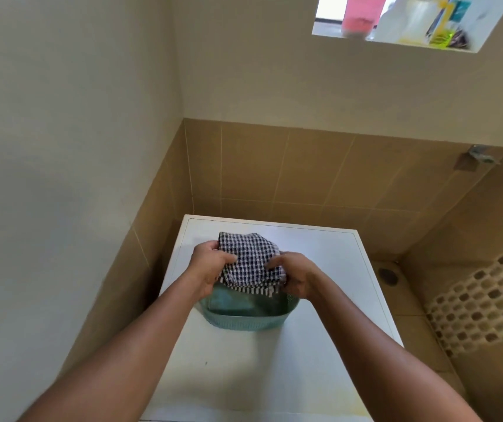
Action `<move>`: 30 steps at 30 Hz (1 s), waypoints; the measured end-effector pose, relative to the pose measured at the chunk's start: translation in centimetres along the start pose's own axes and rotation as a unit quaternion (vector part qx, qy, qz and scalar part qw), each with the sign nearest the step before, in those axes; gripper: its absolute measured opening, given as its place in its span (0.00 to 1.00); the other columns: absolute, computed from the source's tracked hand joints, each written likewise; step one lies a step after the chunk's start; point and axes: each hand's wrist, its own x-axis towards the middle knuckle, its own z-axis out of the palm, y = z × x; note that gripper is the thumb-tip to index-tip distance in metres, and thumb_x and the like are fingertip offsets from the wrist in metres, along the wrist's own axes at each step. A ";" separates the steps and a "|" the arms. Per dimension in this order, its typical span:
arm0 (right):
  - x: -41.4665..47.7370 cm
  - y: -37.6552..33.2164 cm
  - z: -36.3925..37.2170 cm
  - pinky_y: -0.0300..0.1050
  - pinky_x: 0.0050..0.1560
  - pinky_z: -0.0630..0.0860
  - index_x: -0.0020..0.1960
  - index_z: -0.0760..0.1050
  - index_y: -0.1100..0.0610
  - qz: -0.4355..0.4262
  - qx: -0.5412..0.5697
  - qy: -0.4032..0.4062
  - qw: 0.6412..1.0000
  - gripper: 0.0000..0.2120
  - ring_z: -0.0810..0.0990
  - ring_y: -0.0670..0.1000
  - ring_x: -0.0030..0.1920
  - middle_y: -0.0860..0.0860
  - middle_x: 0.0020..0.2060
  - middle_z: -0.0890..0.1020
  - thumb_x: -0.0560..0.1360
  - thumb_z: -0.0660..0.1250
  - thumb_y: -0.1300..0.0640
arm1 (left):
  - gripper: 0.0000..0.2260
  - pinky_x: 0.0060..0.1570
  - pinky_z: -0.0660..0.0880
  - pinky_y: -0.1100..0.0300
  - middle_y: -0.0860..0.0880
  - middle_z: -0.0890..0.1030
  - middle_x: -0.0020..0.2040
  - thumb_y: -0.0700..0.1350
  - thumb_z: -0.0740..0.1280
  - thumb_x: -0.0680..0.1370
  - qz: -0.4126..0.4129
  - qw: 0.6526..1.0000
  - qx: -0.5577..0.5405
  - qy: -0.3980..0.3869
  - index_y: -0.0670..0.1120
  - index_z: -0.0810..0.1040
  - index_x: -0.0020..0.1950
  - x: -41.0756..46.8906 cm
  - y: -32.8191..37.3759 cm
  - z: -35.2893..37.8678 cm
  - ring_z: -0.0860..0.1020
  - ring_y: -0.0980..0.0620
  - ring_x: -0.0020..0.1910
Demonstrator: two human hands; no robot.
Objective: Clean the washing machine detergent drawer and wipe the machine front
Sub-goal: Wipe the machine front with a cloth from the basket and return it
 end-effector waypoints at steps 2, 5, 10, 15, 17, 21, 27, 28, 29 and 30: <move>0.9 0.6 1.0 0.46 0.48 0.82 0.66 0.72 0.60 -0.050 -0.186 0.083 0.978 0.22 0.78 0.55 0.57 0.56 0.63 0.78 0.73 0.71 0.67 | 0.08 0.46 0.82 0.53 0.43 0.83 0.52 0.32 0.69 0.77 0.048 0.974 0.210 0.064 0.43 0.79 0.53 0.9 -0.9 0.6 0.82 0.44 0.50; 2.1 1.6 2.5 0.42 0.37 0.79 0.49 0.76 0.61 -0.074 -0.404 0.177 0.895 0.07 0.78 0.51 0.40 0.55 0.48 0.80 0.72 0.71 0.67 | 0.04 0.33 0.77 0.58 0.45 0.81 0.42 0.33 0.68 0.76 0.083 0.900 0.419 0.092 0.41 0.78 0.48 1.7 -2.4 2.0 0.80 0.48 0.40; 3.6 3.8 4.0 0.44 0.41 0.74 0.38 0.70 0.60 -0.079 -0.515 0.187 0.833 0.08 0.77 0.53 0.40 0.58 0.45 0.82 0.74 0.64 0.67 | 0.11 0.39 0.78 0.53 0.42 0.82 0.50 0.29 0.60 0.79 0.085 0.806 0.581 0.076 0.39 0.79 0.52 2.4 -4.4 2.7 0.81 0.45 0.45; 3.8 5.9 3.8 0.48 0.46 0.79 0.49 0.79 0.61 -0.116 -0.537 0.199 0.812 0.09 0.83 0.57 0.49 0.58 0.50 0.85 0.77 0.60 0.66 | 0.14 0.43 0.76 0.54 0.41 0.82 0.54 0.30 0.57 0.80 0.112 0.767 0.630 0.054 0.40 0.80 0.55 2.3 -5.3 1.5 0.78 0.45 0.46; 2.9 5.8 4.1 0.50 0.48 0.80 0.50 0.79 0.60 -0.160 -0.567 0.220 0.778 0.10 0.84 0.59 0.50 0.57 0.49 0.85 0.76 0.60 0.65 | 0.14 0.44 0.78 0.54 0.42 0.84 0.52 0.32 0.58 0.81 0.138 0.749 0.646 0.055 0.41 0.82 0.53 1.8 -4.8 1.5 0.82 0.44 0.48; 0.9 3.8 3.2 0.48 0.43 0.75 0.53 0.78 0.57 -0.290 -0.542 0.328 0.718 0.09 0.81 0.58 0.50 0.54 0.48 0.83 0.75 0.63 0.61 | 0.08 0.46 0.79 0.57 0.46 0.83 0.52 0.40 0.62 0.82 0.278 0.671 0.678 0.111 0.46 0.80 0.56 0.7 -3.8 1.1 0.80 0.49 0.47; -1.2 5.2 -2.5 0.48 0.44 0.74 0.56 0.73 0.57 -0.159 -0.474 0.355 0.790 0.17 0.79 0.57 0.51 0.54 0.49 0.78 0.74 0.70 0.47 | 0.15 0.46 0.75 0.55 0.44 0.76 0.58 0.46 0.63 0.79 0.207 0.700 0.657 0.186 0.44 0.71 0.65 -0.4 -3.3 -1.5 0.76 0.47 0.54; -1.5 5.9 -2.8 0.48 0.43 0.75 0.53 0.74 0.57 -0.151 -0.446 0.339 0.814 0.16 0.80 0.57 0.48 0.54 0.47 0.79 0.74 0.70 0.46 | 0.15 0.41 0.76 0.56 0.44 0.78 0.56 0.46 0.64 0.79 0.167 0.735 0.631 0.186 0.43 0.73 0.64 -0.6 -3.2 -1.7 0.78 0.46 0.51; -1.6 6.6 -2.7 0.47 0.41 0.76 0.48 0.75 0.57 -0.154 -0.415 0.324 0.836 0.13 0.81 0.56 0.44 0.53 0.43 0.80 0.74 0.69 0.47 | 0.13 0.37 0.75 0.57 0.45 0.79 0.51 0.45 0.64 0.80 0.140 0.759 0.609 0.182 0.42 0.76 0.62 -0.6 -3.3 -1.9 0.79 0.47 0.47; -1.9 7.3 -2.8 0.48 0.39 0.77 0.44 0.77 0.57 -0.162 -0.386 0.319 0.850 0.10 0.81 0.55 0.41 0.53 0.40 0.81 0.75 0.69 0.49 | 0.11 0.33 0.73 0.58 0.47 0.79 0.45 0.44 0.65 0.80 0.133 0.768 0.602 0.170 0.42 0.79 0.60 -0.7 -3.5 -2.0 0.78 0.48 0.42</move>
